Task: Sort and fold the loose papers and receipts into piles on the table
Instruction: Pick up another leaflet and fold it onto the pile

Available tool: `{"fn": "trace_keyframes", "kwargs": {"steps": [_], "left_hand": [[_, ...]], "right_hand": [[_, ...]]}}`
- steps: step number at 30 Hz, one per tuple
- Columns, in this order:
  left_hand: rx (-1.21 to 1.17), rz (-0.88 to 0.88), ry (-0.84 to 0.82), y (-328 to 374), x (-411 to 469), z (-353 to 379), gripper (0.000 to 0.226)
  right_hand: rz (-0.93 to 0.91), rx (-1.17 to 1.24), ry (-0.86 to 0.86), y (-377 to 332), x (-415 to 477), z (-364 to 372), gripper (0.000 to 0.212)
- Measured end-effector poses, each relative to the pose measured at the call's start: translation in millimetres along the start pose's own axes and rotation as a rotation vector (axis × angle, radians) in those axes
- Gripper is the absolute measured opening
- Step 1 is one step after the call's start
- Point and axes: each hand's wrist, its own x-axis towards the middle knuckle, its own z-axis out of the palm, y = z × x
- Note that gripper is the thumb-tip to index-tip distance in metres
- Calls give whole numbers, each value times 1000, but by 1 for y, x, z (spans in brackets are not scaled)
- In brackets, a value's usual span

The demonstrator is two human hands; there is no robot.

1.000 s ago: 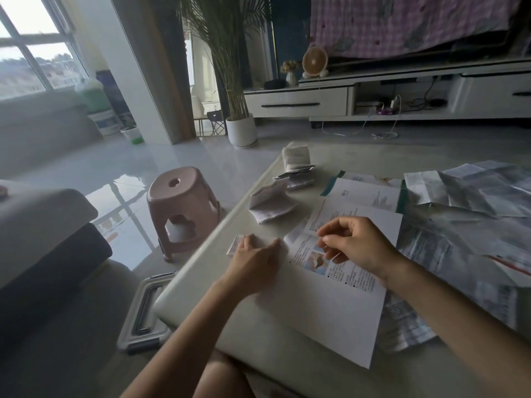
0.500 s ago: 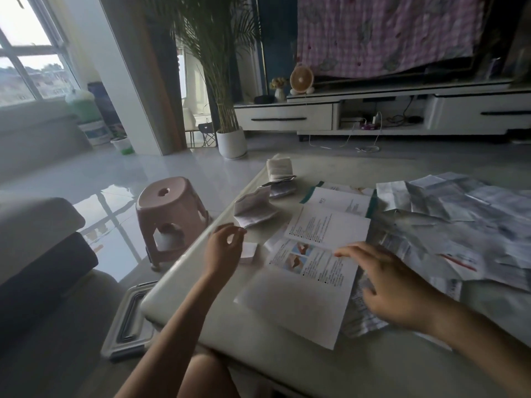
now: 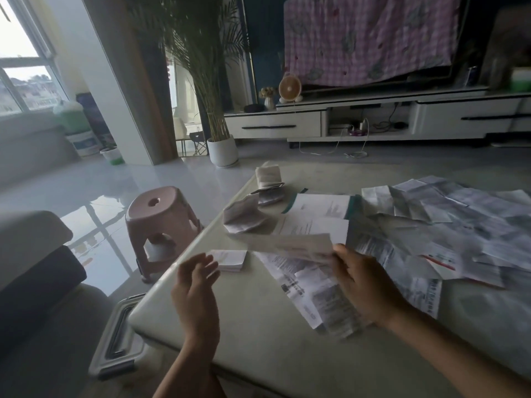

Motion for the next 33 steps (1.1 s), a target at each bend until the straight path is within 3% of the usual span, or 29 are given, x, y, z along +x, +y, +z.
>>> {"fn": "trace_keyframes", "kwargs": {"steps": [2, 4, 5, 8, 10, 11, 13, 15, 16, 18, 21, 22, 24, 26, 28, 30, 33], "left_hand": [[-61, -51, -25, 2, -7, 11, 21], [-85, -139, -205, 1, -13, 28, 6], [-58, -194, -319, 0, -14, 38, 14], [-24, -446, -580, -3, -12, 69, 73], [-157, -631, -719, 0, -7, 86, 113], [-257, -682, -792, 0, -3, 91, 120], [-466, -720, -879, 4, 1, 102, 100], [-558, -705, -899, 8, -1, 111, 58], [-553, -638, -910, 11, -2, 115, 39], [-565, -499, -959, 14, -1, 117, 24], [-610, -429, -1063, 20, 2, 111, 24], [-614, -434, -1072, 19, 3, 109, 31], [-598, -454, -1071, 23, 3, 106, 42], [-572, -450, -1046, 27, 1, 102, 45], [-516, -448, -1011, 26, 0, 98, 50], [-487, -468, -1032, 22, 1, 91, 57], [-512, -535, -1280, 13, 12, 78, 71]], "right_hand": [[80, 207, 161, -8, 10, -11, 20], [139, 350, 274, -16, 21, -26, 24], [163, 421, 312, -18, 28, -32, 22], [254, 701, 387, -26, 39, -52, 20], [339, 864, 380, -31, 43, -64, 18], [383, 908, 354, -32, 44, -66, 19], [456, 959, 314, -33, 44, -68, 20], [513, 915, 305, -29, 42, -65, 19], [543, 890, 318, -27, 41, -64, 16], [594, 863, 351, -22, 37, -62, 5], [752, 901, 235, -13, 34, -55, 61], [792, 1010, 144, -11, 33, -55, 71], [789, 1298, -48, -13, 32, -61, 58], [724, 1463, -75, -10, 31, -63, 43], [638, 1444, 44, -1, 32, -62, 36], [602, 1321, 268, 6, 33, -59, 38], [539, 1021, 493, 14, 30, -60, 36]]}}
